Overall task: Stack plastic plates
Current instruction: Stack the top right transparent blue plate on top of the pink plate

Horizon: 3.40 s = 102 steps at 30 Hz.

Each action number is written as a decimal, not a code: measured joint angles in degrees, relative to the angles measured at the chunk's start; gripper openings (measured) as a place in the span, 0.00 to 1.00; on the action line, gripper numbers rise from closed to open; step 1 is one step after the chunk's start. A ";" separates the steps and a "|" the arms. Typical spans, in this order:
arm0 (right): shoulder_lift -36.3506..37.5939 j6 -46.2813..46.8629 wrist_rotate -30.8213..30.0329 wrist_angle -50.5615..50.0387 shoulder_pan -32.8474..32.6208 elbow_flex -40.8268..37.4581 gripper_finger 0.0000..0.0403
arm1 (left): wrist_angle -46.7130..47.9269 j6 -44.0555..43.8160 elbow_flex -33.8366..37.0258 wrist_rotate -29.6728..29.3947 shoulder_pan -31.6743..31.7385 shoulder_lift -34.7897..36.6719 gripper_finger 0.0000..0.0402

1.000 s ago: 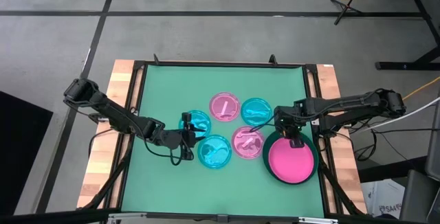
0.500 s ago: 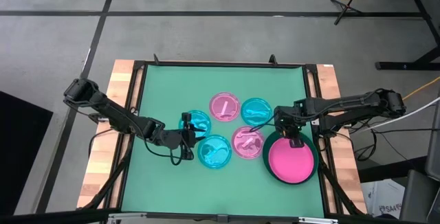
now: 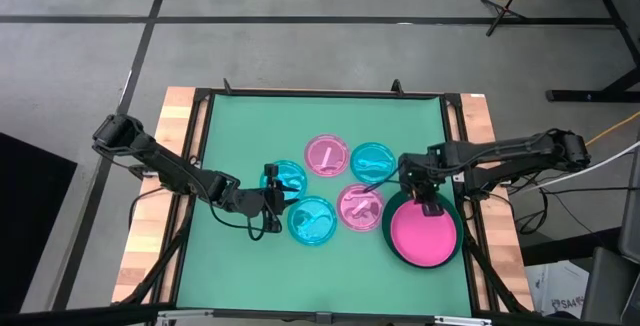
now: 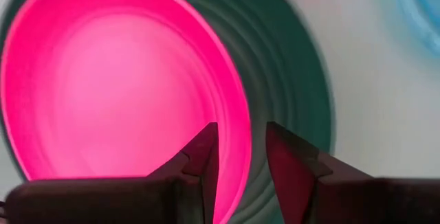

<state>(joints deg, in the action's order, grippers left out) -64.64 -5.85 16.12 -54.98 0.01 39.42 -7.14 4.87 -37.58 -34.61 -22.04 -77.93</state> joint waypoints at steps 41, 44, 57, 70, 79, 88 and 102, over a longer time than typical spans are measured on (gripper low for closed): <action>-4.03 -4.88 -12.75 8.47 29.27 12.96 0.27 | 0.22 -2.85 0.00 0.01 0.00 -0.02 0.27; -6.71 -5.19 -10.91 9.39 32.79 12.96 0.27 | 0.22 -2.85 0.00 0.00 0.00 -0.02 0.27; -21.61 -14.40 -5.96 13.75 37.53 12.93 0.27 | 0.22 -2.98 0.00 0.01 0.00 -0.02 0.27; -26.73 -16.23 -3.53 18.13 37.53 12.91 0.27 | 0.22 -3.12 0.00 0.01 0.00 -0.02 0.27; -26.75 -17.11 -2.01 18.09 37.53 12.91 0.27 | 0.24 -3.22 0.00 0.00 0.02 -0.02 0.27; -26.75 -17.14 -2.50 18.18 37.53 12.91 0.27 | 0.24 -3.22 0.00 0.00 0.00 -0.02 0.27; -26.86 -17.11 -2.47 18.96 37.51 12.91 0.27 | 0.24 -3.22 0.00 0.00 0.00 -0.02 0.27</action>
<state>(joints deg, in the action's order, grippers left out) -91.51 -22.96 13.65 -36.02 37.52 52.34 -6.90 1.65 -37.58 -34.61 -22.04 -77.95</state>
